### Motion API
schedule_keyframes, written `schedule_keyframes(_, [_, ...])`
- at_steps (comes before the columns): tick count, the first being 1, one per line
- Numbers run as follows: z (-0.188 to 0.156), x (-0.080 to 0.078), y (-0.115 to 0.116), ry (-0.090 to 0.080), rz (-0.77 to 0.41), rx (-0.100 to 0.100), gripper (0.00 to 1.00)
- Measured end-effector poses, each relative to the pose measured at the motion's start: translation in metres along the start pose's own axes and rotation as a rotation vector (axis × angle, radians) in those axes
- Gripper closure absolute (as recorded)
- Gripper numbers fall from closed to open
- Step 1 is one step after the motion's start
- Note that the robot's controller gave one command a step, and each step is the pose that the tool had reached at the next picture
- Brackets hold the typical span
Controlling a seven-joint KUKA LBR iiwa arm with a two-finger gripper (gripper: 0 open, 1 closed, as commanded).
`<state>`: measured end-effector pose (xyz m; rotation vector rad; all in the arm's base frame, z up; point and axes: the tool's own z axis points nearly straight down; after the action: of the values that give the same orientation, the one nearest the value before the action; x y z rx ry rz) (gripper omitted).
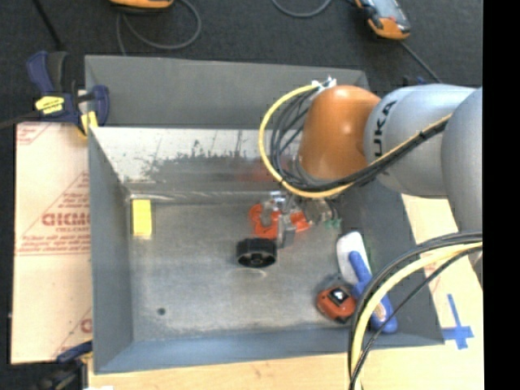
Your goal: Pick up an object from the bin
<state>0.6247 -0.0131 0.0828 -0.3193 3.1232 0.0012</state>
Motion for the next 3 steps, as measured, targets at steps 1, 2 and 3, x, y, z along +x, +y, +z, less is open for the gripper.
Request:
schedule_keyframes(1, [-0.018, 0.000, 0.000, 0.002, 0.000, 0.001, 1.00])
schedule_keyframes(2, [-0.034, -0.001, -0.001, -0.002, 0.001, 0.002, 1.00])
schedule_keyframes(3, [-0.048, 0.000, -0.001, 0.000, 0.002, 0.002, 1.00])
